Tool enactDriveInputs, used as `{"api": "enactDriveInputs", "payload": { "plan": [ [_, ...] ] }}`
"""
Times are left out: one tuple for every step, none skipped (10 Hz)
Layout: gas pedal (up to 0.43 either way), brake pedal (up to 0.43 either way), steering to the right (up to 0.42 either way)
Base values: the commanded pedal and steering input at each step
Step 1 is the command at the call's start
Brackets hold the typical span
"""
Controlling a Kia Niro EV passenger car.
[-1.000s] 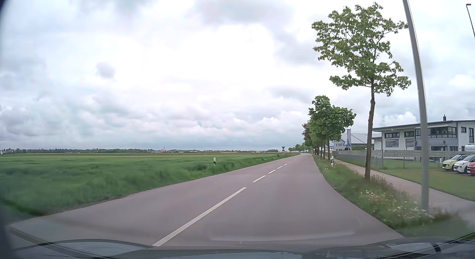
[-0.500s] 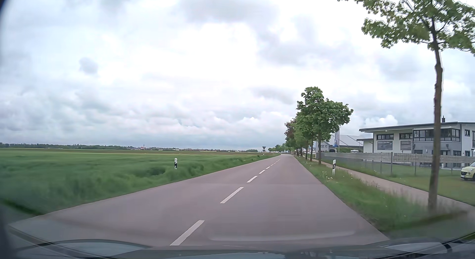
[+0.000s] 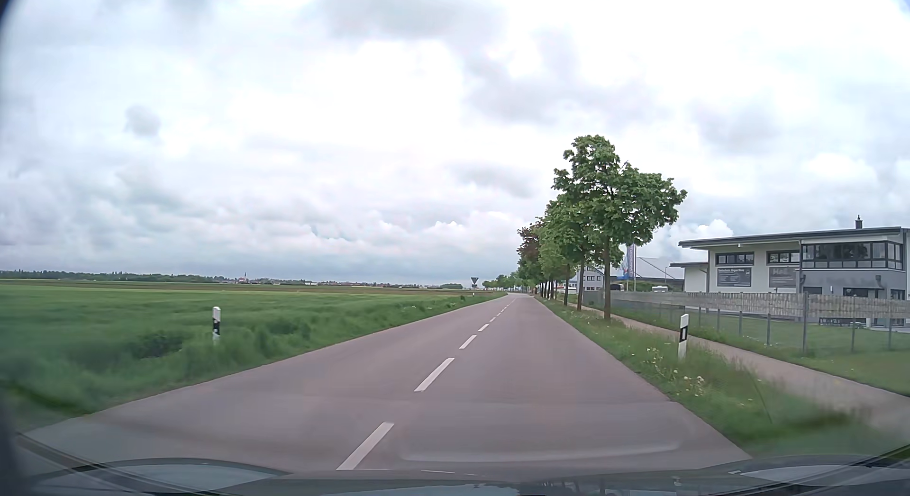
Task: Follow the waypoints while adhering to traffic rules and regulations
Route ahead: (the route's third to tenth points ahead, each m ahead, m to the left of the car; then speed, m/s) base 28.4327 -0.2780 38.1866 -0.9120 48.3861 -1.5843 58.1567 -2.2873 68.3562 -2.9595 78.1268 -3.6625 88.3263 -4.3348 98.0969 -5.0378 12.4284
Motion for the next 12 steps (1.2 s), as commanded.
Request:
{"api": "enactDriveInputs", "payload": {
  "plan": [
    [0.35,0.012,0.038],
    [0.35,0.012,0.034],
    [0.35,0.012,0.03],
    [0.35,0.012,0.027],
    [0.35,0.012,0.024],
    [0.358,0.012,0.023],
    [0.358,0.012,0.02],
    [0.358,0.012,0.015],
    [0.358,0.012,0.01],
    [0.358,0.012,0.009],
    [0.358,0.012,0.009],
    [0.358,0.012,0.01]
  ]
}}
